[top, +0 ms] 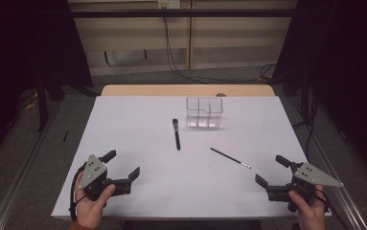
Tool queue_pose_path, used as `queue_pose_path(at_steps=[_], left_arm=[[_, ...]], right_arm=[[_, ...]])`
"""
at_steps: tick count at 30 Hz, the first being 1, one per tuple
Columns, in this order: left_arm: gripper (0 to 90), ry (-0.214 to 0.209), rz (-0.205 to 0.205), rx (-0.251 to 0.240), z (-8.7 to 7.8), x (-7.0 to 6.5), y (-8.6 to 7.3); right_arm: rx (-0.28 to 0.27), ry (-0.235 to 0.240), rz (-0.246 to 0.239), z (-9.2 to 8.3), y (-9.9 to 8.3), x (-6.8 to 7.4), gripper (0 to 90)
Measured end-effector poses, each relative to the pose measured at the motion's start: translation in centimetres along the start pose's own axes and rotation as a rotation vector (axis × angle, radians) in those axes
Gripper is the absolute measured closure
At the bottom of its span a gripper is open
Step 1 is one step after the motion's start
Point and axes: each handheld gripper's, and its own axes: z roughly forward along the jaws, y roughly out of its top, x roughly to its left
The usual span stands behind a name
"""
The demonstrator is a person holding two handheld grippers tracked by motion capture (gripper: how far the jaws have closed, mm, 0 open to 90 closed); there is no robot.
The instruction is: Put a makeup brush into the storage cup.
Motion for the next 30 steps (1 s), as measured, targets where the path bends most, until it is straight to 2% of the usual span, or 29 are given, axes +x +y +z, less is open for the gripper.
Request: queue_pose_path(at_steps=[3,4,10,11,14,17,20,21,22,23,26,27,28,29,30], left_arm=[[3.4,0.006,0.008,0.004,0.8,0.2,0.5],[3.4,-0.007,0.013,0.009,1.3,0.2,0.8],[3.3,-0.015,0.026,0.011,1.9,-0.1,1.4],[3.3,-0.040,0.014,0.000,2.1,-0.1,1.6],[2.6,-0.029,0.018,-0.004,2.7,-0.2,2.2],[2.9,-0.037,0.012,-0.011,3.2,-0.2,2.5],[3.6,-0.035,0.051,-0.026,3.9,-0.7,3.4],[4.2,-0.035,0.051,-0.026,3.9,-0.7,3.4],[4.2,-0.037,0.080,-0.028,4.3,-1.0,3.8],[4.2,-0.037,0.080,-0.028,4.3,-1.0,3.8],[4.2,-0.062,0.046,-0.056,4.8,-1.3,4.2],[4.2,-0.062,0.020,-0.066,5.1,-1.3,4.3],[4.2,-0.045,-0.011,-0.072,5.5,-1.2,4.6],[4.4,-0.045,-0.011,-0.072,5.5,-1.2,4.6],[4.6,-0.014,-0.016,-0.070,6.0,-1.2,4.8]], right_arm=[[0.001,-0.003,0.003,0.0,0.0,-0.1,0.0],[-0.002,-0.005,0.004,0.0,0.0,-0.1,0.0],[0.001,0.000,-0.014,0.0,0.1,0.2,0.0],[0.002,0.000,-0.014,0.0,0.1,0.2,0.0],[0.000,0.000,-0.012,0.0,0.1,0.2,0.0],[0.000,0.000,-0.012,0.0,0.1,0.2,0.0],[-0.001,0.001,-0.010,0.0,0.1,0.3,0.0],[-0.001,0.000,-0.010,0.0,0.1,0.3,0.0],[0.003,0.000,-0.012,0.0,0.1,0.3,0.0],[0.003,0.000,-0.012,0.0,0.1,0.3,0.0],[0.005,0.002,-0.017,0.0,0.1,0.3,0.0],[0.004,0.004,-0.016,0.0,0.1,0.3,0.0],[0.004,0.004,-0.016,0.0,0.1,0.3,0.0],[0.003,0.003,-0.016,0.0,0.1,0.3,0.0],[0.003,0.004,-0.018,0.0,0.1,0.3,0.0]])
